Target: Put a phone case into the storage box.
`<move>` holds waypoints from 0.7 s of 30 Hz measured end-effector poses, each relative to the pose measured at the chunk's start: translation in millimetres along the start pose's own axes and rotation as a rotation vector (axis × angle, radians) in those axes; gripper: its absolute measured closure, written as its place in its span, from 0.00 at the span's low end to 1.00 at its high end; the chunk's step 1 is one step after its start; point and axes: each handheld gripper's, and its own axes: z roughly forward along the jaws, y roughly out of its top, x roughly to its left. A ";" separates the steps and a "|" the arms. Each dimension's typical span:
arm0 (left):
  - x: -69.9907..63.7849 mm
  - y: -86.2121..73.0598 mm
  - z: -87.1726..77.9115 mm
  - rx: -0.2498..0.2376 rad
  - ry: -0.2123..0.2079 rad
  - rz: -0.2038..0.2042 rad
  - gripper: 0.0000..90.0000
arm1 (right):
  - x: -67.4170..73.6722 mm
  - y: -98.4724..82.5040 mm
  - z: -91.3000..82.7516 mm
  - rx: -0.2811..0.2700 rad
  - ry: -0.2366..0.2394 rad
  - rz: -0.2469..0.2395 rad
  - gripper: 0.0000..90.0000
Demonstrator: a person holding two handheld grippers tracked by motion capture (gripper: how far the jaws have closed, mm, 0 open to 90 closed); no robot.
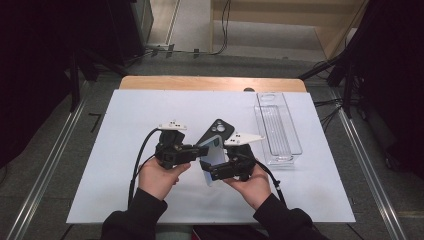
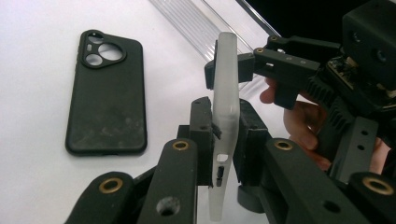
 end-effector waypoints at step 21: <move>-3.7 1.9 -3.5 -0.002 -0.031 0.006 0.60 | -6.7 1.3 2.6 0.037 0.029 -0.005 0.18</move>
